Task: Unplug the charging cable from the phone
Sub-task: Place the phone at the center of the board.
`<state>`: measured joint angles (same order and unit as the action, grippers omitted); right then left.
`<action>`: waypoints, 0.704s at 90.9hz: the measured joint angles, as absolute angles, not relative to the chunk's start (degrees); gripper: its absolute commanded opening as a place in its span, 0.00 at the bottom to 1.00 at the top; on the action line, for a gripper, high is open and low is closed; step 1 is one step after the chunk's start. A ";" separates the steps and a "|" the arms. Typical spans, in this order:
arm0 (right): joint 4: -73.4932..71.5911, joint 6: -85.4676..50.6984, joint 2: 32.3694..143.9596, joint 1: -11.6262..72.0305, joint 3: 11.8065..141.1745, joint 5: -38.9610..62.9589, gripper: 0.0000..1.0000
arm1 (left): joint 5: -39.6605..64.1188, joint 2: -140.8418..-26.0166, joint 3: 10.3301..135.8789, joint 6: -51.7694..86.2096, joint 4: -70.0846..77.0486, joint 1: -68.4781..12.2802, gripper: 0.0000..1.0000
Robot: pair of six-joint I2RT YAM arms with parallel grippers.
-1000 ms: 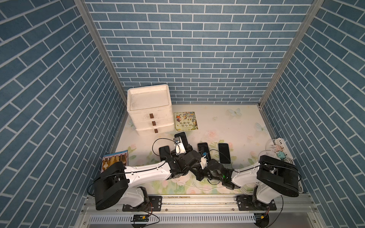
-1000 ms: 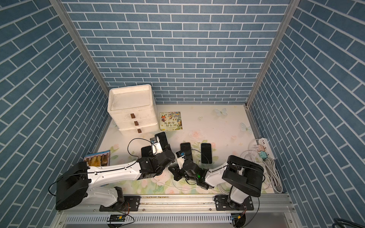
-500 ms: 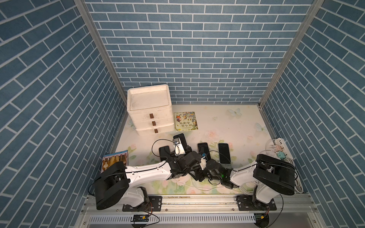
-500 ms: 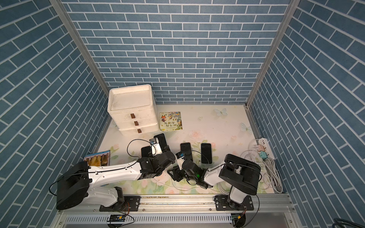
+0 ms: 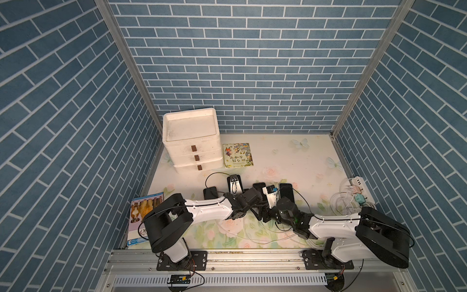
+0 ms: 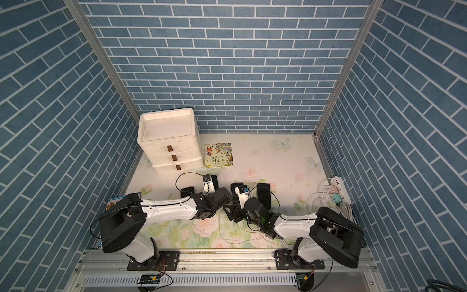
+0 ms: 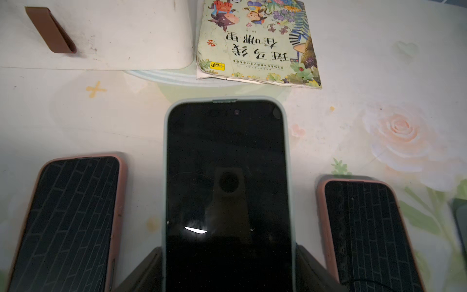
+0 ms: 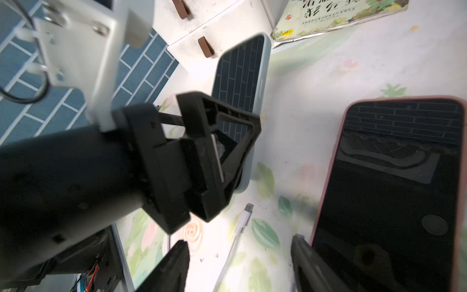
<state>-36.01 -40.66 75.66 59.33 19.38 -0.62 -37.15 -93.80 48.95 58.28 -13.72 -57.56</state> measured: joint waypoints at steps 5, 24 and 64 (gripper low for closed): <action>-33.61 -40.64 74.48 58.54 19.42 -1.72 0.69 | -36.25 -94.83 49.08 57.78 -13.89 -57.34 0.00; -27.97 -40.64 70.70 57.63 18.96 -4.32 0.69 | -33.23 -97.97 50.63 55.75 -16.03 -57.23 0.00; -26.98 -40.64 69.23 57.56 18.87 -5.02 0.69 | -32.53 -100.40 53.47 54.24 -18.98 -55.99 0.00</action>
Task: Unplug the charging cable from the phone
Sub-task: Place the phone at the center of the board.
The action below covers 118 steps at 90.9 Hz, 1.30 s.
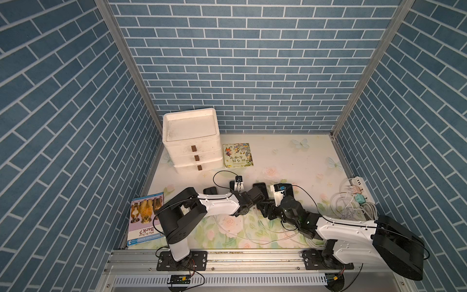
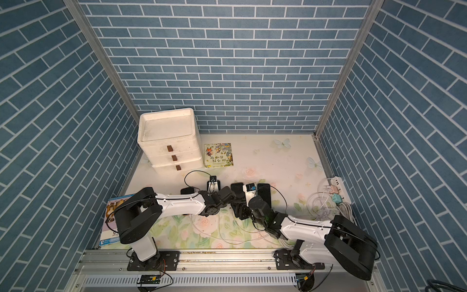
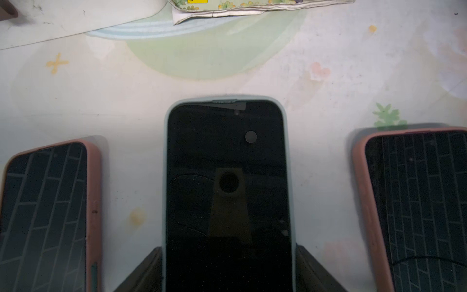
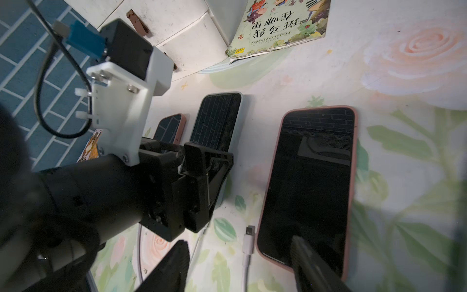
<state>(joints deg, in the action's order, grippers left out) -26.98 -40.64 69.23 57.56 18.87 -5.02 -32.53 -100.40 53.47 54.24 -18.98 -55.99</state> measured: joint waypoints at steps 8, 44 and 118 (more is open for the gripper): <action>-26.98 -40.64 69.23 57.56 18.87 -4.95 0.69 | -32.58 -100.42 53.91 54.11 -19.20 -55.48 0.00; -26.98 -40.53 69.23 57.56 18.87 -4.64 0.69 | -32.08 -103.13 54.46 54.13 -18.55 -53.93 0.00; -26.92 -40.45 67.75 57.47 19.00 -3.86 0.70 | -37.04 -94.15 53.56 57.06 -21.26 -55.44 1.00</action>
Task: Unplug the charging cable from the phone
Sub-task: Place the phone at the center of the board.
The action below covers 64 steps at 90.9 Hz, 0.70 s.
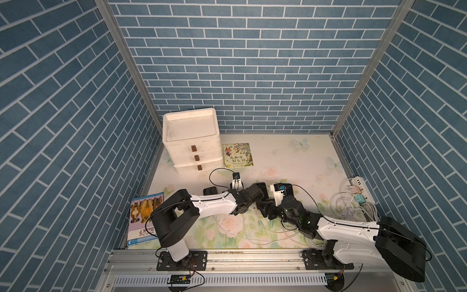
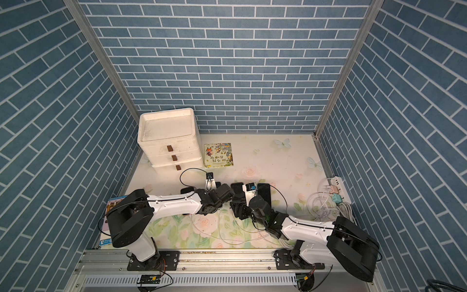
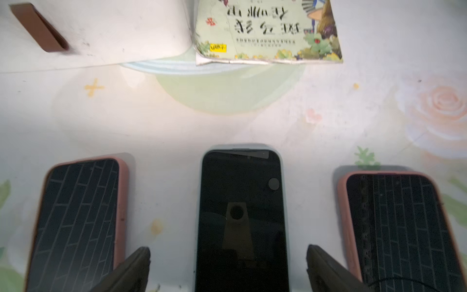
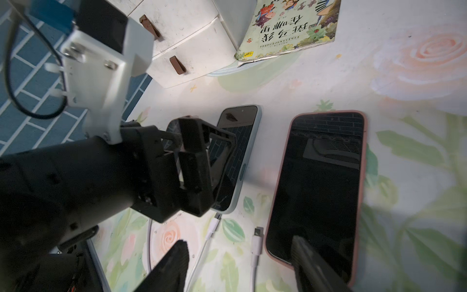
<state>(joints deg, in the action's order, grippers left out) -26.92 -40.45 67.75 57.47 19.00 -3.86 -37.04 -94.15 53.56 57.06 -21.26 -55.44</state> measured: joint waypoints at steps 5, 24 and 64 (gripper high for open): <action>-26.81 -40.42 67.57 57.47 19.00 -3.90 0.70 | -37.95 -91.64 52.71 57.34 -21.76 -54.61 1.00; -23.24 -40.42 68.49 57.47 20.78 -6.52 0.82 | -37.93 -85.71 44.97 57.82 -23.59 -48.51 1.00; -17.52 -43.75 66.65 57.36 21.10 -18.63 0.87 | -25.78 -82.06 38.00 52.36 -23.18 -38.98 1.00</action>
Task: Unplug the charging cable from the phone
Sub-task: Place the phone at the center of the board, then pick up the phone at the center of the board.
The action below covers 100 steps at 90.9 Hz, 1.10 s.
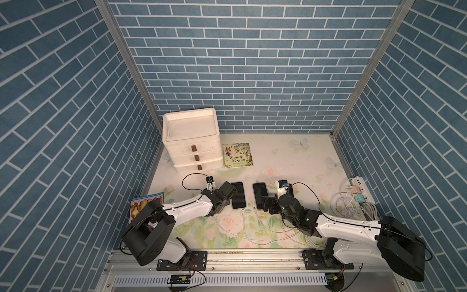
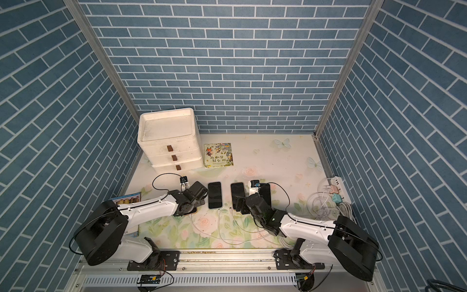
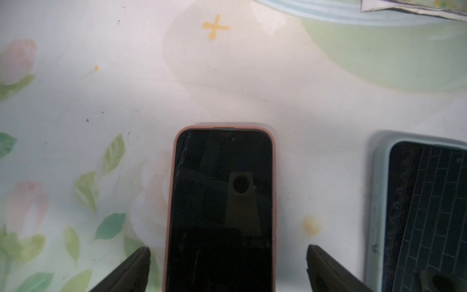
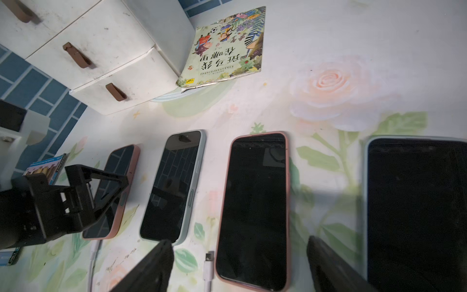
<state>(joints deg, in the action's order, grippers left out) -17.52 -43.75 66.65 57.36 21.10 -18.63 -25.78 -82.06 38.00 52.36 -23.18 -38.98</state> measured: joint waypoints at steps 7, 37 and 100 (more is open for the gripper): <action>-17.45 -44.23 65.82 56.90 20.38 -18.65 0.87 | -23.88 -82.04 37.56 51.05 -22.90 -36.97 0.99; -18.02 -43.46 66.48 56.66 21.06 -15.90 0.85 | -16.88 -83.59 37.01 47.07 -19.88 -34.06 0.91; -18.50 -43.00 66.98 56.66 22.65 -14.09 0.85 | -16.32 -83.22 36.16 45.76 -18.28 -33.87 0.91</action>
<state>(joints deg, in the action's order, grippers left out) -18.50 -43.00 66.98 56.66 22.65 -14.09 -16.32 -83.22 36.16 45.76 -18.28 -33.87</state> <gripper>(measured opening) 0.850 0.902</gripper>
